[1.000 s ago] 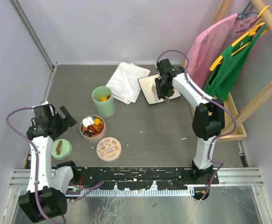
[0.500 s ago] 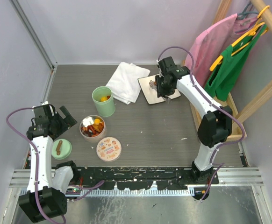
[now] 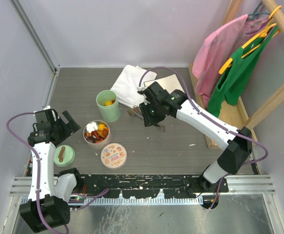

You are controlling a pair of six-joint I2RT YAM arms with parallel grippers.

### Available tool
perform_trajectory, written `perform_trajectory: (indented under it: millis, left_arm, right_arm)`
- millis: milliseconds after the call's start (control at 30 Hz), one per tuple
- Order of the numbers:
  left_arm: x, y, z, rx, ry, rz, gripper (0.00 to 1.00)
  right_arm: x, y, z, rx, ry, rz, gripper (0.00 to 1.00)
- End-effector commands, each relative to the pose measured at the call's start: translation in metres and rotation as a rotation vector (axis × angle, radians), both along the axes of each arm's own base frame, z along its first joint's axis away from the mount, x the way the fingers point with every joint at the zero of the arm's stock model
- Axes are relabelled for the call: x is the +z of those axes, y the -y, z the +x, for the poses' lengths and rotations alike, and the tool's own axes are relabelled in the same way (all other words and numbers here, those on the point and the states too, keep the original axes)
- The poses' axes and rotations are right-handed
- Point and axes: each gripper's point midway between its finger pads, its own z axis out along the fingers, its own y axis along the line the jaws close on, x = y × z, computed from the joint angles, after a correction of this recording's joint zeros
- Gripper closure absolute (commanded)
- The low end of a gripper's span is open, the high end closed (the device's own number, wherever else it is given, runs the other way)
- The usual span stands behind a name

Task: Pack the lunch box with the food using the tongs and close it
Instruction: Place the fake food in the packing box.

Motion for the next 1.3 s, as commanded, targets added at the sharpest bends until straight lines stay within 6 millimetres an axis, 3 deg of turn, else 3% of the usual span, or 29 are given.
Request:
perform_trajectory:
  millis: [0,233,333,500,667,800,1033,1167,1267]
  left_arm:
    - [0.014,-0.001,0.009,-0.013,0.065,0.014,0.02]
    - [0.014,-0.001,0.009,-0.012,0.062,0.013,0.02]
    - [0.014,-0.001,0.009,-0.01,0.062,0.016,0.02]
    - [0.014,-0.001,0.009,-0.01,0.061,0.015,0.02]
    - [0.014,-0.001,0.009,-0.01,0.062,0.016,0.02]
    - [0.014,-0.001,0.009,-0.011,0.062,0.016,0.02]
    - [0.014,-0.001,0.009,-0.013,0.063,0.014,0.02]
    - [0.014,0.0,0.009,-0.013,0.062,0.012,0.02]
    - [0.014,0.0,0.009,-0.014,0.064,0.012,0.02]
  right_arm:
    - [0.025,-0.027,-0.03,0.052,0.015,0.084,0.65]
    - [0.039,-0.096,-0.062,0.216,0.026,0.16,0.65]
    - [0.036,-0.12,-0.069,0.263,0.018,0.166,0.65]
    - [0.018,-0.148,-0.077,0.316,-0.009,0.141,0.64]
    - [0.002,-0.163,-0.08,0.343,-0.025,0.108,0.61]
    - [0.003,-0.163,-0.078,0.339,-0.014,0.098,0.54]
    - [0.042,-0.147,-0.067,0.302,0.107,0.116,0.48]
    - [0.061,-0.119,-0.051,0.232,0.21,0.071,0.47]
    - [0.065,-0.086,-0.033,0.146,0.25,0.034,0.47]
